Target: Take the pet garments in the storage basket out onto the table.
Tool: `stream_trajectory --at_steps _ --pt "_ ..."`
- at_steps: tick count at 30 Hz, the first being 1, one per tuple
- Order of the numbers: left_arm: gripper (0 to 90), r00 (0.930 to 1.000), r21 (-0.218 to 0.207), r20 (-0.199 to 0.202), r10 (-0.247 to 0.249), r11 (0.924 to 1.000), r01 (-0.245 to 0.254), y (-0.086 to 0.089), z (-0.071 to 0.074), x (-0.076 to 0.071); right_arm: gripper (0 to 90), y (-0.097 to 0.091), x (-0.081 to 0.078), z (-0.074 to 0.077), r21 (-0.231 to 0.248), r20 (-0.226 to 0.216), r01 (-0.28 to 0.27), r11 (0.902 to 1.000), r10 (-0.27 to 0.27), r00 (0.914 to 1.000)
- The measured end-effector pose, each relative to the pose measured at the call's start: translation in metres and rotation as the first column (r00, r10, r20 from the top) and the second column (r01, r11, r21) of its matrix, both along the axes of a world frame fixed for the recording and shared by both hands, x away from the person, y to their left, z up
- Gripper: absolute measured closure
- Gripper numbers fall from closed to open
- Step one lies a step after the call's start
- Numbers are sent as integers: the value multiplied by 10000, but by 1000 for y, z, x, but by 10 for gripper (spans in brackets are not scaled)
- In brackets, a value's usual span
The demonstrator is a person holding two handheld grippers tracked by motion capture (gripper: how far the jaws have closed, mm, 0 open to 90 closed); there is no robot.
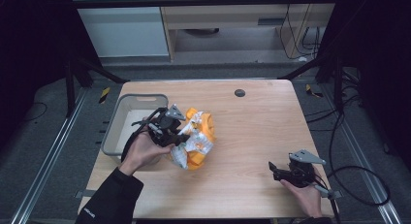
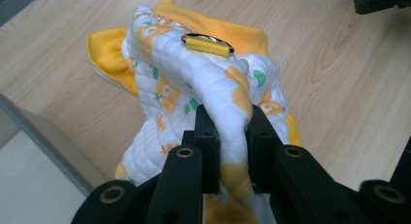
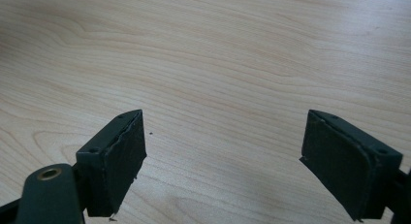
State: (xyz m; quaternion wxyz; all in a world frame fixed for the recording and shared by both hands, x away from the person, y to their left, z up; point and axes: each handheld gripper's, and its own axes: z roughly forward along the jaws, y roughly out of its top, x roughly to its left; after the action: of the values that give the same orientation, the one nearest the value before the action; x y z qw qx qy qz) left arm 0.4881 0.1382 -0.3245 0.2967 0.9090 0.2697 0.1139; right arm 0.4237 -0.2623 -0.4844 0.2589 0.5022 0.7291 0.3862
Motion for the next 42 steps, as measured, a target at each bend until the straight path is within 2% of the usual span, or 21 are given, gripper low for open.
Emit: stream_trajectory --at_steps 12,27,33,42 --pt "786 9992 -51 -223 -319 9995 318 -17 -19 0 156 0 0 0 -14 3 4 10000 -4 10000" --pt "786 9955 -71 -508 -804 9968 802 -47 -43 -2 156 0 0 0 -8 -4 19 10000 -19 10000" --pt "786 9944 -61 -485 -943 9955 941 -54 -50 -2 157 -1 0 -1 -38 13 2 10000 -2 10000" --pt "785 9915 -31 -651 -1129 9936 1130 -64 -66 -2 157 -1 0 -1 -39 23 -9 10000 9 10000"
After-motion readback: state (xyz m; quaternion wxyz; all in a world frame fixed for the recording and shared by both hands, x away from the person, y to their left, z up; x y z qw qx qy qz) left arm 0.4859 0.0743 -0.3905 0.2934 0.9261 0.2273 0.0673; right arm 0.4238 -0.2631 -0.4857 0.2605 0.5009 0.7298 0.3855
